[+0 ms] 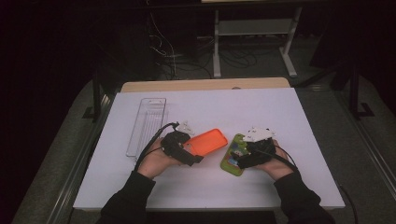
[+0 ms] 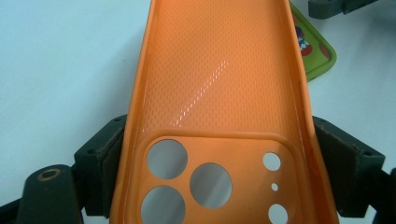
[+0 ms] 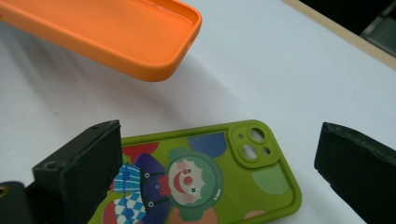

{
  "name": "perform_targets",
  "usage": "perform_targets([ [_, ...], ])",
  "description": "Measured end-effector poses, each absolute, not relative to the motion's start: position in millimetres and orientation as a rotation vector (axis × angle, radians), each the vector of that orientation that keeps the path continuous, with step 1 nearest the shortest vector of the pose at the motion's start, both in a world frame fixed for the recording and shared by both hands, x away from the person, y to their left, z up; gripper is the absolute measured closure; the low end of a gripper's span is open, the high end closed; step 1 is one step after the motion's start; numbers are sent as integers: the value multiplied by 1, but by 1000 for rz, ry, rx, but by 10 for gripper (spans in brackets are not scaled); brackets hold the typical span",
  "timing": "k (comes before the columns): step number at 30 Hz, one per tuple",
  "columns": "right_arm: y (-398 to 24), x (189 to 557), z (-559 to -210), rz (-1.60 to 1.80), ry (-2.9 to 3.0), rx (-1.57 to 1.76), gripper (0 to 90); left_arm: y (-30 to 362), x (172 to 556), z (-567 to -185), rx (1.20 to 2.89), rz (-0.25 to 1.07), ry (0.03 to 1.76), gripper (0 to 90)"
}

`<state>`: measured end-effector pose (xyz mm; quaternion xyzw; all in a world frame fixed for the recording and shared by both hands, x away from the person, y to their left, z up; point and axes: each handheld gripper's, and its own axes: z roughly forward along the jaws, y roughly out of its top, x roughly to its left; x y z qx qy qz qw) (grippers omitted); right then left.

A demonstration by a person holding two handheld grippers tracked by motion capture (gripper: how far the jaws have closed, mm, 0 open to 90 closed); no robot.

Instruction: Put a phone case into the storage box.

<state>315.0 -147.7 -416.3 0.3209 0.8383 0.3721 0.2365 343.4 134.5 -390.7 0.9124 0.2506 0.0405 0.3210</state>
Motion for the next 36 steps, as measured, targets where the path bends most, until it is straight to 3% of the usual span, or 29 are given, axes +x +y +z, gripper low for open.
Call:
perform_targets([
  [36, -125, 298, -415, 742, 2149, 458, 1, 136, 344, -389, 2399, 116, 649, 156],
])
